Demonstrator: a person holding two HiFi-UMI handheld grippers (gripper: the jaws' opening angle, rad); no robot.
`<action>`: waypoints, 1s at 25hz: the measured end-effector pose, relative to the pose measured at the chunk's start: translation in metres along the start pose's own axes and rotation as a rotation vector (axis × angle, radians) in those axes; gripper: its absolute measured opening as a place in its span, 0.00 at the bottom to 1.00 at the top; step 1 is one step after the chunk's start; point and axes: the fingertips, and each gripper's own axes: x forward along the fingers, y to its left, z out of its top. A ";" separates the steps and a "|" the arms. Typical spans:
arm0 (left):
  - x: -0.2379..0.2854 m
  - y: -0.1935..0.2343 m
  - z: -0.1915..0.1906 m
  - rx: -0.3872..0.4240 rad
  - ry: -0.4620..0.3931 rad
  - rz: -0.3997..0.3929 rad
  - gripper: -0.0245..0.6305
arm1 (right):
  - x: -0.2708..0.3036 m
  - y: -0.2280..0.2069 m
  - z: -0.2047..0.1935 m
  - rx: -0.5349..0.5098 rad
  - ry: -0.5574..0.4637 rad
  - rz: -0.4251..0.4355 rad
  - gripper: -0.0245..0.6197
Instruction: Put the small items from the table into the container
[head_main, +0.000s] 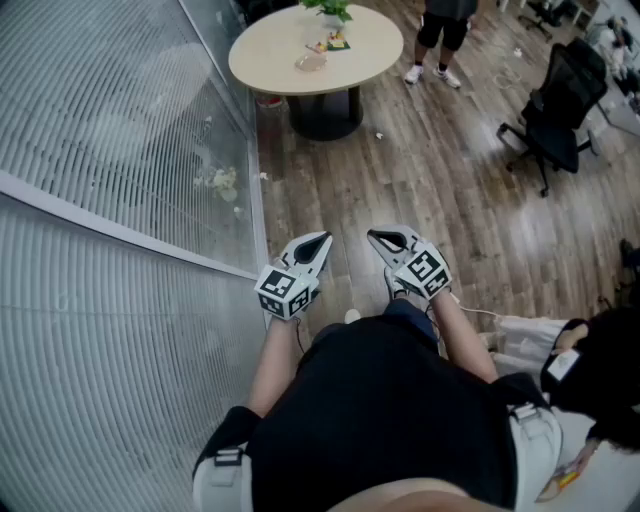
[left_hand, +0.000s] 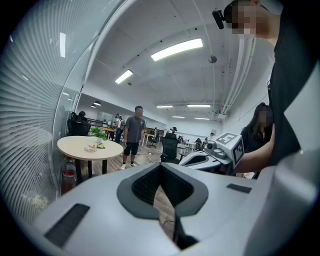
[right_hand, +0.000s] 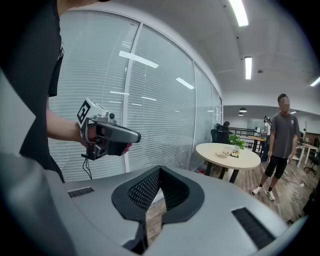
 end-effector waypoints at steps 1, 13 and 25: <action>0.001 0.001 0.003 -0.001 0.002 0.000 0.04 | 0.001 -0.002 0.003 0.001 0.001 0.002 0.07; -0.005 0.013 0.002 -0.009 -0.001 0.009 0.04 | 0.016 0.002 0.005 -0.010 0.015 0.020 0.07; -0.002 0.019 -0.001 -0.030 0.011 0.017 0.04 | 0.019 -0.003 0.004 0.007 0.023 0.025 0.07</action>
